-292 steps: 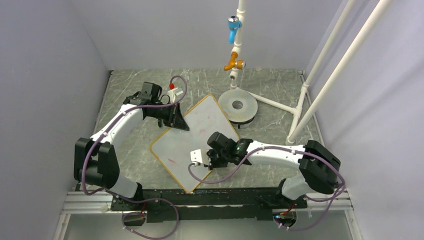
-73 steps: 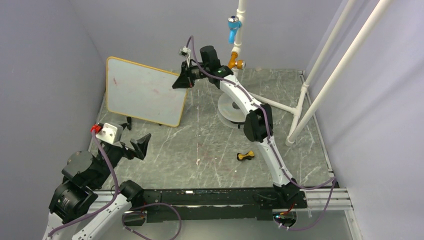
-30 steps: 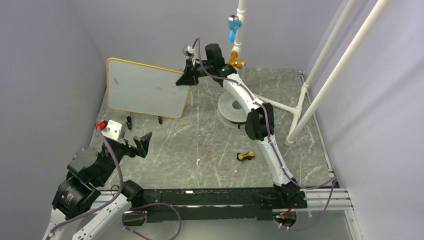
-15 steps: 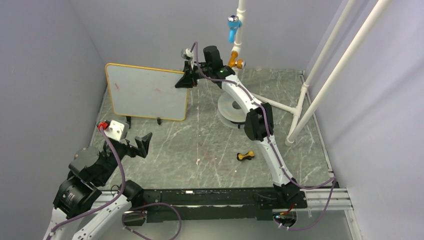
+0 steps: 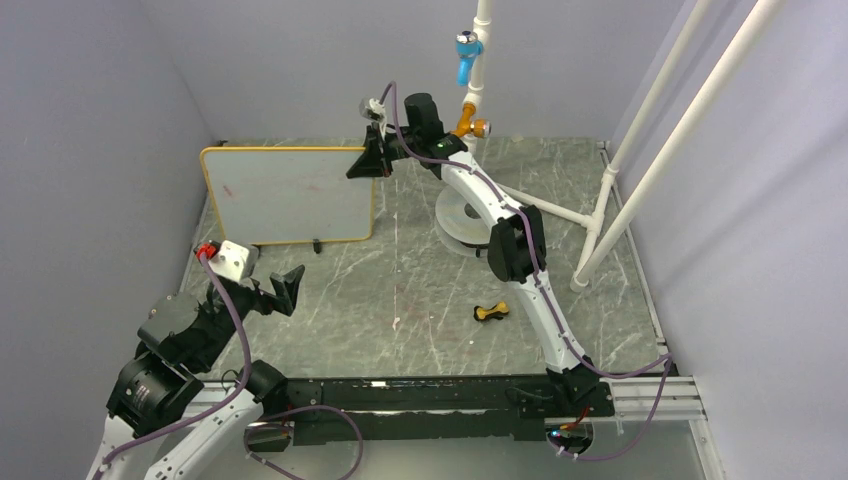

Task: Erase the whiteboard
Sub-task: Place the whiteboard at the center of the board, then reset both arms

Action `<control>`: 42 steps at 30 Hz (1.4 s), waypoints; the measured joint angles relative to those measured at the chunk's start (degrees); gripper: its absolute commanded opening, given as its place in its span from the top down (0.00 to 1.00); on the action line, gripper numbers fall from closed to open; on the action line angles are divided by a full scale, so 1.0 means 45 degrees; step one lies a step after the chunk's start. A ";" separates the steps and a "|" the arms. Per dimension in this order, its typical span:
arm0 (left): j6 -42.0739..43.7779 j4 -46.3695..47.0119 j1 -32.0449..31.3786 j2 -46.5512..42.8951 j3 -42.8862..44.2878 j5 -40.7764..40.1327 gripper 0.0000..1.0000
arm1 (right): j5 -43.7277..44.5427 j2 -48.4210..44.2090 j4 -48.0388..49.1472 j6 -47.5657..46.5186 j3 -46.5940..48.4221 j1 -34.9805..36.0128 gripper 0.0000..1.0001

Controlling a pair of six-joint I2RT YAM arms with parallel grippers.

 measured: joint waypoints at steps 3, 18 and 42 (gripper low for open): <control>0.0005 0.0029 0.0000 0.0000 -0.0049 0.0000 0.01 | 0.0131 0.0000 0.0141 0.0141 -0.0078 -0.0015 0.52; 0.0000 0.0044 0.0000 0.0000 -0.0049 0.0097 0.00 | 0.1705 0.0000 0.0083 0.0155 -0.0996 0.0058 0.00; -0.0797 0.0199 0.0000 -0.0087 0.0369 0.1107 0.01 | 0.5168 -0.7252 -0.1389 -0.0976 -0.7577 -0.0010 0.00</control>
